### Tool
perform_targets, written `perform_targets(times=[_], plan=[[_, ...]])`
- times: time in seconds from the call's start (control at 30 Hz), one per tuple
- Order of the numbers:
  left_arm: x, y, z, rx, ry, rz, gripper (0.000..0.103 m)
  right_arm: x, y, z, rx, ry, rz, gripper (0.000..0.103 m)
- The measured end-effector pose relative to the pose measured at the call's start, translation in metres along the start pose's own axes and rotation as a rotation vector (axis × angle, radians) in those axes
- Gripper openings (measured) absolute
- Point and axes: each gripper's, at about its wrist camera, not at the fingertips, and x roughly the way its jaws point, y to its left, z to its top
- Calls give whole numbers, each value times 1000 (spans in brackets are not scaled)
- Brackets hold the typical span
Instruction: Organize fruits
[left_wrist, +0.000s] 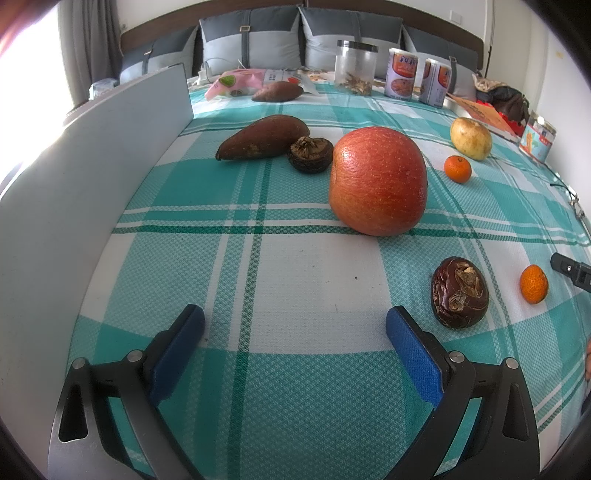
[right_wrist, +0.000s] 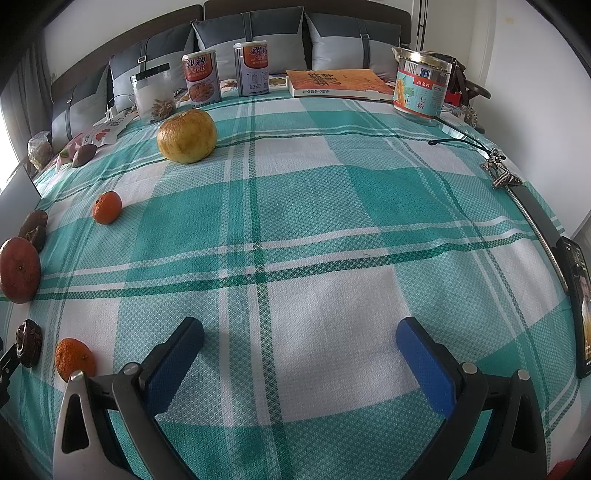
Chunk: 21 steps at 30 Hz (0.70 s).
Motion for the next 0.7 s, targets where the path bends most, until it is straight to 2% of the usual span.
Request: perform_targets(times=[0.5, 0.57, 0.7], plan=[[0, 0, 0, -3, 0, -4, 100, 0, 0, 0, 0, 0, 0, 103], [1, 1, 0, -1, -1, -16, 99, 0, 0, 0, 0, 0, 0, 103], [-6, -4, -5, 70, -1, -103, 99, 0, 0, 0, 0, 0, 0, 103]])
